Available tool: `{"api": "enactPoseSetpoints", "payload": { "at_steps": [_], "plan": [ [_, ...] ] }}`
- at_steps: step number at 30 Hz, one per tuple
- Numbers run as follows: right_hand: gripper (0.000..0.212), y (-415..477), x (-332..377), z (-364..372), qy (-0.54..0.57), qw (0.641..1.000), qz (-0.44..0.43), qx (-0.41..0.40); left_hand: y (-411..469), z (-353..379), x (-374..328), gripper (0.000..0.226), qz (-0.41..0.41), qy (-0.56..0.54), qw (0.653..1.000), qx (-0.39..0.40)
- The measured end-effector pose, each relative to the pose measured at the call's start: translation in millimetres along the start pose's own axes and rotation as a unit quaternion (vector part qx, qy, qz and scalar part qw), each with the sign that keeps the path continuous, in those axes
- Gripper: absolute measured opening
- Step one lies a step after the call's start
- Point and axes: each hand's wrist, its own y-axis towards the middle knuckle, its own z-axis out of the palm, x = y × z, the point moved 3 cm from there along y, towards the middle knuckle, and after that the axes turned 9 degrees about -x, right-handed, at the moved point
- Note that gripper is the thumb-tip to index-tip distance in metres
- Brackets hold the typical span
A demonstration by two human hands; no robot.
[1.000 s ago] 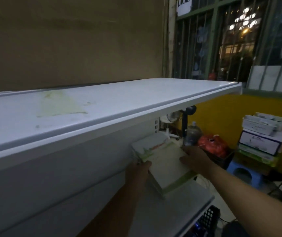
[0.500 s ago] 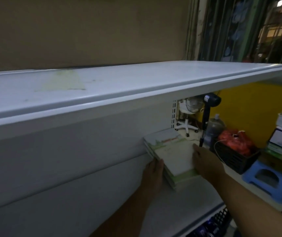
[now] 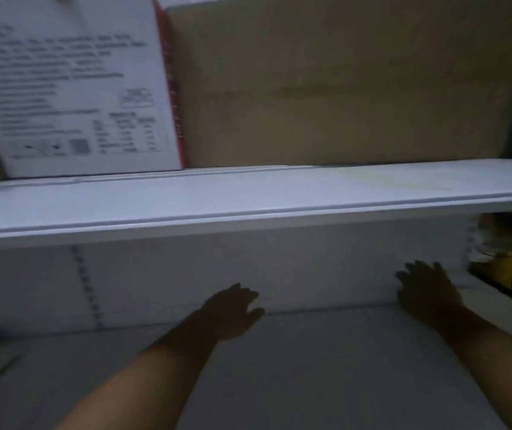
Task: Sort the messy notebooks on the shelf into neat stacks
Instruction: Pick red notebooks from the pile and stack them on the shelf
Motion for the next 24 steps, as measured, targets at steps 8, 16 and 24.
{"api": "enactPoseSetpoints", "payload": {
  "at_steps": [8,16,24],
  "plan": [
    [0.058,-133,372,-45,0.158,0.913,-0.359,0.113,-240,-86,247,0.063,-0.227,0.097,0.968,-0.041],
    [0.051,-275,615,-141,0.245,0.806,-0.531,0.095,-458,-109,378,0.066,-0.411,0.085,0.907,-0.036],
    [0.05,-310,732,-141,0.193,0.791,-0.572,0.1,-522,-106,442,0.062,-0.439,0.024,0.893,-0.096]
  ]
}}
